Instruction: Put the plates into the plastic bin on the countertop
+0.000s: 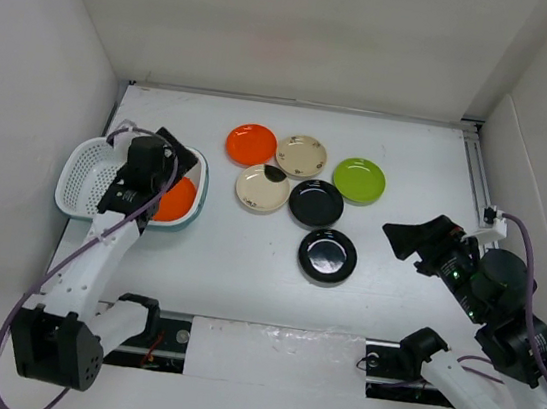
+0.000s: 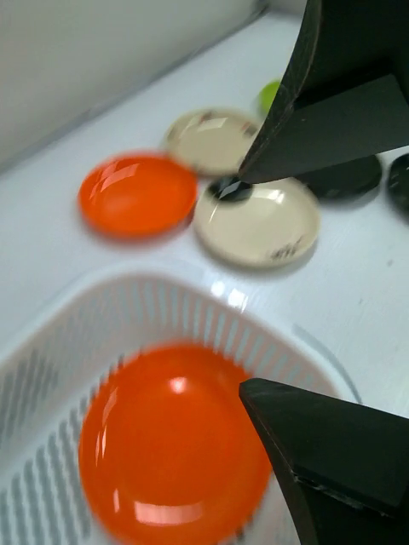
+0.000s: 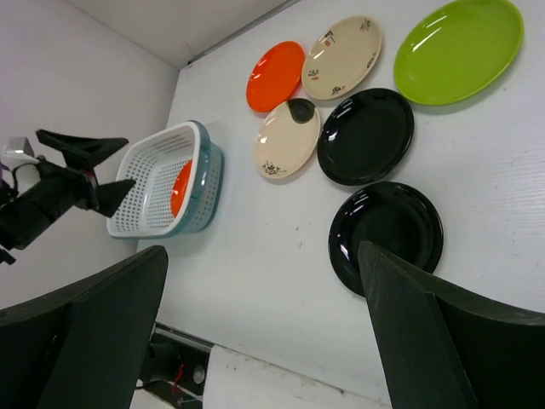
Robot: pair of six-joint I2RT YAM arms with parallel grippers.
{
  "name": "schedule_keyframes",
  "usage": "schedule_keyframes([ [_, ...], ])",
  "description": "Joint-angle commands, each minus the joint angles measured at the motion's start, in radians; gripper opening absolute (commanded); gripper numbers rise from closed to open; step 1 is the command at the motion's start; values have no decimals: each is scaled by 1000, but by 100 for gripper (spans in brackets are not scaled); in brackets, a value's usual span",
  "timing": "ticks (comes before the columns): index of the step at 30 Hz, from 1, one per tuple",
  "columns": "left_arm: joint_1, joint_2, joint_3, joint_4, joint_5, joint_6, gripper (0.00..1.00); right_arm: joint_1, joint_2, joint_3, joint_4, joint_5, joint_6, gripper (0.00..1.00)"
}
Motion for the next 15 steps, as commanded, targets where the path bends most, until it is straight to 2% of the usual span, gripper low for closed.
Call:
schedule_keyframes([
  [1, -54, -37, 24, 219, 279, 105, 100, 5, 2, -3, 50, 0, -8, 100],
  [2, -107, -7, 8, 259, 394, 116, 100, 5, 2, -3, 50, 11, -8, 100],
  [4, -205, 33, -25, 312, 430, 116, 100, 5, 2, -3, 50, 20, -8, 100],
  [5, -273, 87, -26, 347, 398, 116, 100, 5, 2, -3, 50, 20, 1, 100],
  [6, -416, 116, -26, 362, 374, 116, 100, 5, 2, -3, 50, 31, 1, 100],
  [9, -610, 254, -26, 401, 312, 113, 100, 5, 2, -3, 50, 31, 11, 100],
  [11, -651, 305, -81, 450, 303, 81, 100, 5, 2, -3, 24, 31, 11, 100],
  [15, -678, 411, -161, 657, 419, 43, 100, 5, -27, -12, 12, 22, 21, 100],
])
